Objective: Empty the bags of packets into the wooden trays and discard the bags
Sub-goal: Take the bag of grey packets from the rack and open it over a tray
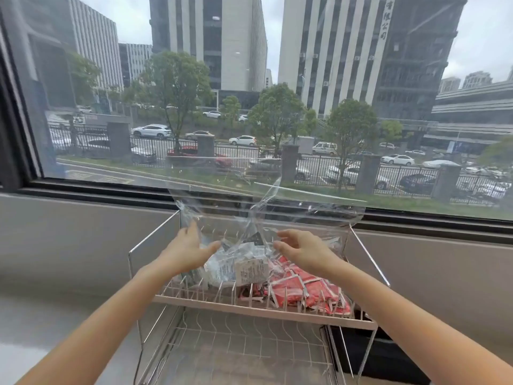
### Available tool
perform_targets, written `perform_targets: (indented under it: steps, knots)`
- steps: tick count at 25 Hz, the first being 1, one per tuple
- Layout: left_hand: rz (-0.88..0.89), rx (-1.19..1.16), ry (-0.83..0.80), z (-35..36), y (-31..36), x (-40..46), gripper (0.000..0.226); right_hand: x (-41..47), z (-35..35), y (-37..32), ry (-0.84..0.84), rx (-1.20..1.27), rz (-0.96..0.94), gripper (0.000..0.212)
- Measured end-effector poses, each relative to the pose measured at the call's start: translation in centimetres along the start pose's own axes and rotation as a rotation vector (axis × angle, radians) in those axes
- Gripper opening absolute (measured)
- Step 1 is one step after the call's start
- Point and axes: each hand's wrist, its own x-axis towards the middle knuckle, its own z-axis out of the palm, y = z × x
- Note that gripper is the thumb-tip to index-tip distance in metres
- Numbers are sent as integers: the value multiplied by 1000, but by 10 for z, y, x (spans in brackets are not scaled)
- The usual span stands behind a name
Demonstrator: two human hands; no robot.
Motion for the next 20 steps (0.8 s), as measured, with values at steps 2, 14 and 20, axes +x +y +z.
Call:
perform_targets:
  steps: [2,14,20]
  knots:
    - [-33,-3,-12,7,-5,5,87,10,12,1,-33,-26,23,52]
    - [-83,84,14,25,-27,19,37,34,52,15,-16,-17,79,37]
    - [-38,-12,199,19,-15,5,21,31,46,13,120,12,16,31]
